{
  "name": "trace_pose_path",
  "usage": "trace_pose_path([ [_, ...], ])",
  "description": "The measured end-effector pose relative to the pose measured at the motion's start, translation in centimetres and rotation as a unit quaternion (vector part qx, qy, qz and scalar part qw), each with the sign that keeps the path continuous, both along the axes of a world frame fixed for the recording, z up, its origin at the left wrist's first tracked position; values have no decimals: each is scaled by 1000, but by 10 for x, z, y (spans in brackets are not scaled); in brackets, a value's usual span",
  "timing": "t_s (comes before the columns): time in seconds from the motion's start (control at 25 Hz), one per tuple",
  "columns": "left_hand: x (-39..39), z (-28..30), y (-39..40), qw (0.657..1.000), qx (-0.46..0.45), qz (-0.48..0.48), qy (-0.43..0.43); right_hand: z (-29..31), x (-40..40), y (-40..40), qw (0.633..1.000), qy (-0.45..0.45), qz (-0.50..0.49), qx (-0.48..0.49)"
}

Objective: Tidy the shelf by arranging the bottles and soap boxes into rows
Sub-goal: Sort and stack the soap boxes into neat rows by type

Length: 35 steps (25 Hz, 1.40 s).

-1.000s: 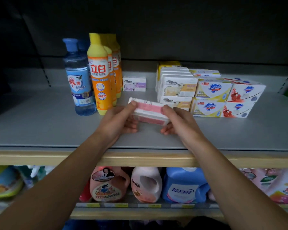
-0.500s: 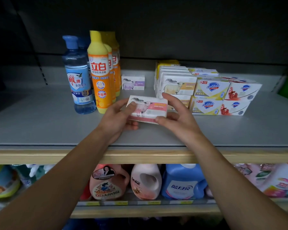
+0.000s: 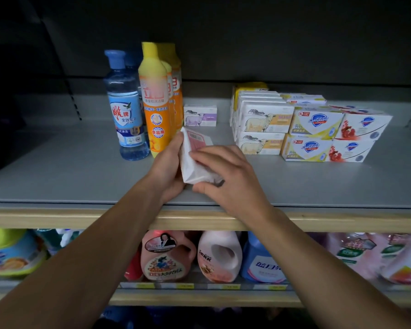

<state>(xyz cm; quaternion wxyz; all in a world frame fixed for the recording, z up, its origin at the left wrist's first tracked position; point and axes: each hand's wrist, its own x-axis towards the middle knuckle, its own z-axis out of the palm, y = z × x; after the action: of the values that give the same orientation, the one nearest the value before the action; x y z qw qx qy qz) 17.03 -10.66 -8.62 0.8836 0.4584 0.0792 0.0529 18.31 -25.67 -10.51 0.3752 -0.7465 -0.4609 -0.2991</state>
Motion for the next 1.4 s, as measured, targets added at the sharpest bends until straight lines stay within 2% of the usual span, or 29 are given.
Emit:
trace_pose_path([
  [0.12, 0, -2, 2, 1000, 11, -14, 4, -3, -1, 1, 998, -60, -5, -14],
  [0.24, 0, -3, 2, 1000, -5, -12, -15, -4, -1, -1, 999, -27, -14, 12],
  [0.32, -2, -2, 3, 999, 35, 2, -33, 1, 2, -3, 993, 72, -20, 95],
  [0.4, -4, -3, 2, 995, 93, 7, -48, 5, 8, -10, 959, 209, -10, 189],
  [0.48, -5, -7, -3, 981, 173, 24, -85, 8, 21, -23, 931, 298, -13, 211],
  [0.52, -4, -11, -5, 960, 255, 52, -102, 9, 28, -30, 927, 318, -22, 195],
  [0.56, -4, -13, -7, 924, 357, 84, -108, 12, 34, -38, 927, 332, -29, 174],
  [0.64, -2, -16, -7, 834, 532, 112, -95, 16, 42, -52, 927, 351, -32, 128],
  [0.72, -1, -16, -6, 777, 617, 103, -68, 15, 47, -61, 932, 353, -26, 77],
  [0.8, -1, -15, -8, 739, 665, 92, -44, 10, 49, -67, 935, 352, -31, 31],
  [0.88, -1, -13, -11, 720, 689, 75, -35, 11, 50, -70, 936, 350, -44, 8],
  [0.96, -3, -8, -5, 725, 686, 38, -43, 18, 49, -71, 946, 316, -71, -28],
  [1.04, -11, -4, 8, 724, 688, 14, -50, 29, 48, -65, 962, 225, -104, -111],
  [1.12, -22, -4, 28, 679, 733, 33, -37, 38, 47, -51, 957, 151, -118, -219],
  [1.2, -31, -9, 46, 611, 790, 47, -22, 43, 48, -35, 940, 128, -130, -288],
  [1.24, -34, -12, 52, 589, 807, 44, -24, 47, 51, -29, 935, 131, -136, -299],
  [1.32, -37, -19, 58, 574, 817, 31, -43, 53, 58, -16, 939, 136, -139, -284],
  [1.4, -36, -23, 57, 560, 826, 32, -45, 55, 71, 0, 952, 103, -157, -241],
])
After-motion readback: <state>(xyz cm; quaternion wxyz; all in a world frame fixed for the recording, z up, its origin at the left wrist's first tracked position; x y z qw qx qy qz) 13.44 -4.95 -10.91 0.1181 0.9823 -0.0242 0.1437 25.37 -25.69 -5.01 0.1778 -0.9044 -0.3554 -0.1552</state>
